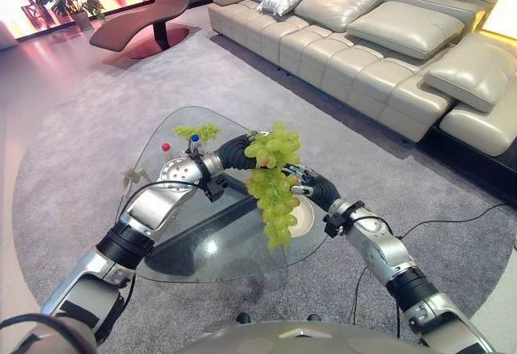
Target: Pick up fruits into the plate
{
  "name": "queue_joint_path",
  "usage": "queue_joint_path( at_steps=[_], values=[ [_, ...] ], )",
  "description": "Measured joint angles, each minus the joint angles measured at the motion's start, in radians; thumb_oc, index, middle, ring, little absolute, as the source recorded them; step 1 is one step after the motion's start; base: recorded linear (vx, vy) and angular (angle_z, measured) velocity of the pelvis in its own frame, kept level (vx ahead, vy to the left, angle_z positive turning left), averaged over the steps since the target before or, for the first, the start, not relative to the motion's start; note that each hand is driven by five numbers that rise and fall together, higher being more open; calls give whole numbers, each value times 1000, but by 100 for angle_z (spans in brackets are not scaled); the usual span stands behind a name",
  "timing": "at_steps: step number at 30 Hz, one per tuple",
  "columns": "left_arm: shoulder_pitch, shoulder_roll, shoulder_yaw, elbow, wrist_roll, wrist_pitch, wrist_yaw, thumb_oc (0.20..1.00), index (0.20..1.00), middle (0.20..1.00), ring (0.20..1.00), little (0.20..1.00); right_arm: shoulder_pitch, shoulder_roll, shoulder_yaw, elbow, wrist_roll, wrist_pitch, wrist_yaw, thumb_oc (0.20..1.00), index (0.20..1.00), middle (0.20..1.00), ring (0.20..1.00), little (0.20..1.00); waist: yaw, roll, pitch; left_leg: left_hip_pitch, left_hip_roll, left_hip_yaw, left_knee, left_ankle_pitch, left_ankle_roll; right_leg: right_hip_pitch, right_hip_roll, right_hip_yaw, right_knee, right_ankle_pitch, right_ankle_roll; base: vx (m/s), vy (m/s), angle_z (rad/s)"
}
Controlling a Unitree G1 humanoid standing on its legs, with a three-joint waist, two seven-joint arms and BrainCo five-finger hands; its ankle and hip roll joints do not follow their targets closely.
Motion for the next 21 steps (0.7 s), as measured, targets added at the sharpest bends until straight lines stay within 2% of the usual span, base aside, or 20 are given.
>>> queue_joint_path(
  at_steps=[7, 16, 21],
  values=[
    [-1, 0, 0, -5, -26, 0, -18, 200, 200, 200, 200, 200, 0, 3, 0, 10, 13, -2, 36, 1000, 1000, 1000, 1000, 1000, 1, 6, 3, 1, -3, -16, 0, 1, 0, 9, -3, -17, 0, -1, -1, 2, -9, 7],
    [-1, -19, 1, -5, -50, 0, -37, 200, 200, 200, 200, 200, 0, 12, 5, -12, 73, 111, 143, 1000, 1000, 1000, 1000, 1000, 2, 10, 4, 1, -11, -18, 0, 2, -1, 10, -9, -18, 0, -1, 0, 0, 0, 0],
    [-1, -55, 0, -5, -57, 0, -50, 200, 200, 200, 200, 200, 0, 21, 14, -18, 114, 143, 188, 1000, 1000, 1000, 1000, 1000, 4, 10, 4, 1, -11, -18, 0, 2, -1, 11, -10, -18, 0, -2, 0, 0, 0, 0]
  ],
)
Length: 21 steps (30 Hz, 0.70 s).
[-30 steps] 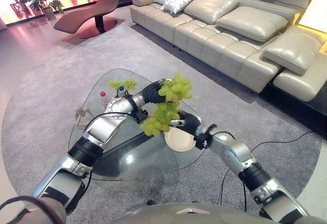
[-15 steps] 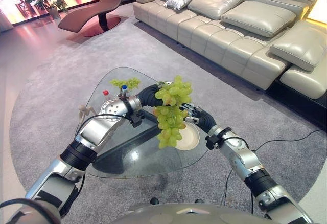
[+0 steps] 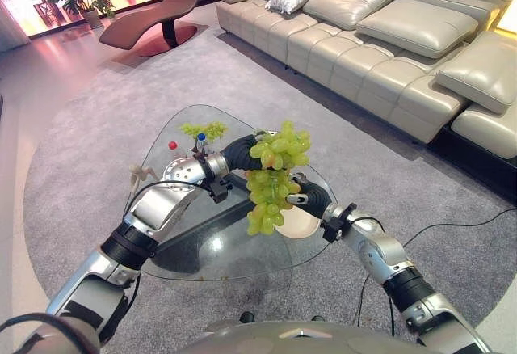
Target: Pick up fruits into the plate
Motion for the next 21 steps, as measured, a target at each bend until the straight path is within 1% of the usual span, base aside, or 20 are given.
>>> queue_joint_path(
  at_steps=[9, 17, 21],
  values=[
    [0, -30, 0, 0, -23, 0, -8, 200, 200, 200, 200, 200, 0, 12, 39, -69, 107, 71, 91, 1000, 1000, 1000, 1000, 1000, 0, 1, -1, 0, 0, 1, 0, 0, 0, 0, 1, 0, 0, 0, 0, 0, 0, 0],
    [0, -46, 0, 0, -38, -1, -9, 200, 200, 200, 200, 200, -1, 24, 43, -74, 146, 85, 122, 1000, 1000, 1000, 1000, 1000, 9, 0, -1, 0, -1, 1, 0, 0, 0, 0, 1, 0, 0, 0, 0, 0, 0, 0],
    [0, -48, -1, 0, -38, -2, -9, 200, 200, 200, 200, 200, -3, 28, 70, -75, 165, 92, 147, 1000, 1000, 1000, 1000, 1000, 11, 0, -1, 0, -1, 1, 0, 0, 0, 0, 2, 0, 0, 0, 0, 0, 0, 0]
  ],
)
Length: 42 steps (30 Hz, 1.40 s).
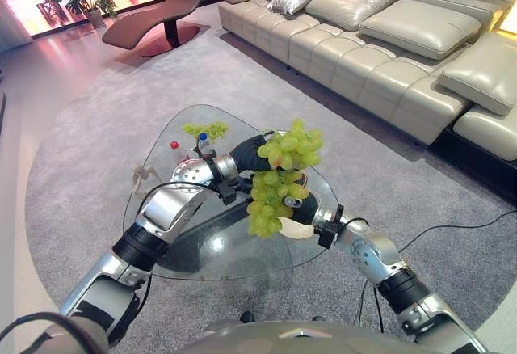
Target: Pick up fruits into the plate
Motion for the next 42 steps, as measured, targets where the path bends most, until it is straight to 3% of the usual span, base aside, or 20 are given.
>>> queue_joint_path(
  at_steps=[3, 4, 5, 32, 33, 34, 42],
  values=[
    [0, 0, 0, 0, 0, -1, 0, 200, 200, 200, 200, 200, -2, 1, 8, -4, 0, 3, 3, 1000, 1000, 1000, 1000, 1000, 1, 0, 0, 0, 0, 0, 0, 0, 0, 0, 0, 0, 0, 0, 0, 0, 0, 0],
    [0, 0, 0, 0, 0, -1, 0, 200, 200, 200, 200, 200, -2, 1, 7, -5, 0, 3, 3, 332, 332, 332, 332, 332, 2, 0, 0, 0, 0, 0, 0, 0, 0, 0, 0, 0, 0, 0, 0, 0, 0, 0],
    [0, 0, 0, 0, 0, -1, 1, 200, 200, 200, 200, 200, -1, 0, 7, -10, 1, 3, 2, 200, 200, 200, 200, 200, 2, 0, 0, 0, 0, 0, 0, 0, 0, 0, 0, 0, 0, 0, 0, 0, 0, 0],
    [1, 11, 1, 0, 0, -17, 4, 200, 200, 200, 200, 200, -2, -5, 6, -20, 19, -2, 1, 200, 200, 200, 200, 200, 2, -1, 0, 0, 0, 0, 0, 0, 0, 0, 0, 0, 0, 0, 0, 0, 0, 0],
    [1, 11, 1, 0, 0, -17, 4, 793, 793, 793, 793, 793, -2, -5, 6, -20, 19, -2, 0, 200, 200, 200, 200, 200, 2, -1, 0, 0, -1, 0, 0, 0, 0, 0, 0, 0, 0, 0, 0, 0, 0, 0],
    [1, 11, 1, 0, 0, -17, 5, 1000, 1000, 1000, 1000, 1000, -1, -6, 6, -20, 19, -2, -1, 200, 200, 200, 200, 200, 1, -1, 0, 0, -1, 0, 0, 0, 0, 0, 0, 0, 0, 0, 0, 0, 0, 0],
    [64, -3, 35, 2, -20, -18, 32, 1000, 1000, 1000, 1000, 1000, 11, -25, -4, -19, -2, -6, -59, 200, 200, 200, 200, 200, -4, 0, 0, 0, 0, 1, 0, 0, 0, 0, 0, 1, 0, 0, 0, 9, 7, 0]
  ],
)
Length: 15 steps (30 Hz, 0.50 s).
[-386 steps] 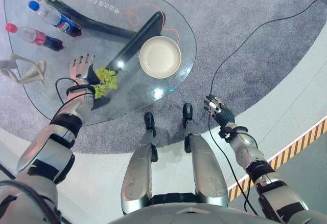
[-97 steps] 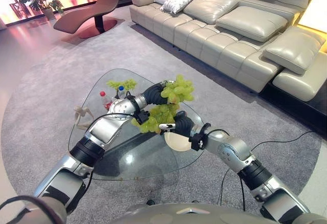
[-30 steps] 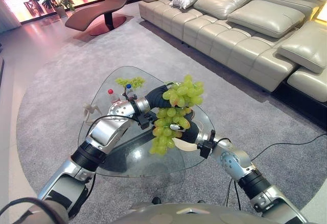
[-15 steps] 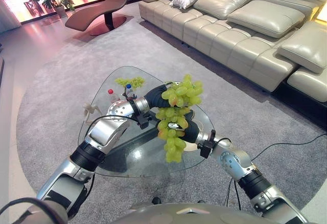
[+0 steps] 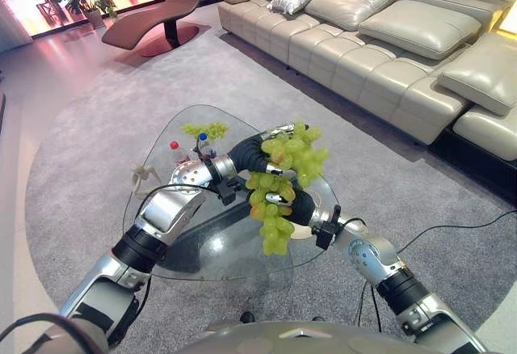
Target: Pick up fruits into the plate
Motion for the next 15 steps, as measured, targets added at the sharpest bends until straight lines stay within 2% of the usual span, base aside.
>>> queue_joint_path(
  at_steps=[6, 12, 15],
  values=[
    [162, 4, 106, 23, 3, -4, 23, 1000, 1000, 1000, 1000, 1000, 89, -48, -99, 16, -60, -41, -48, 200, 200, 200, 200, 200, 3, 0, 0, 0, 0, 0, 0, -2, 3, 0, -3, 0, 0, -1, 1, 33, 23, 0],
    [300, 14, 204, 172, 31, -50, 45, 1000, 1000, 1000, 1000, 1000, 149, -107, -228, 78, -120, -69, -68, 200, 200, 200, 200, 200, 5, -1, 2, -10, 0, 1, 0, -9, 2, -9, -6, 0, 0, -7, 9, 9, 30, 0],
    [346, 21, 218, 271, 35, -73, 80, 1000, 1000, 1000, 1000, 1000, 156, -141, -286, 141, -163, -110, -98, 200, 200, 200, 200, 200, 5, -2, 9, -37, -1, 1, 0, -6, 5, -36, -8, -1, 0, -6, 9, -22, 14, 1]
  ],
)
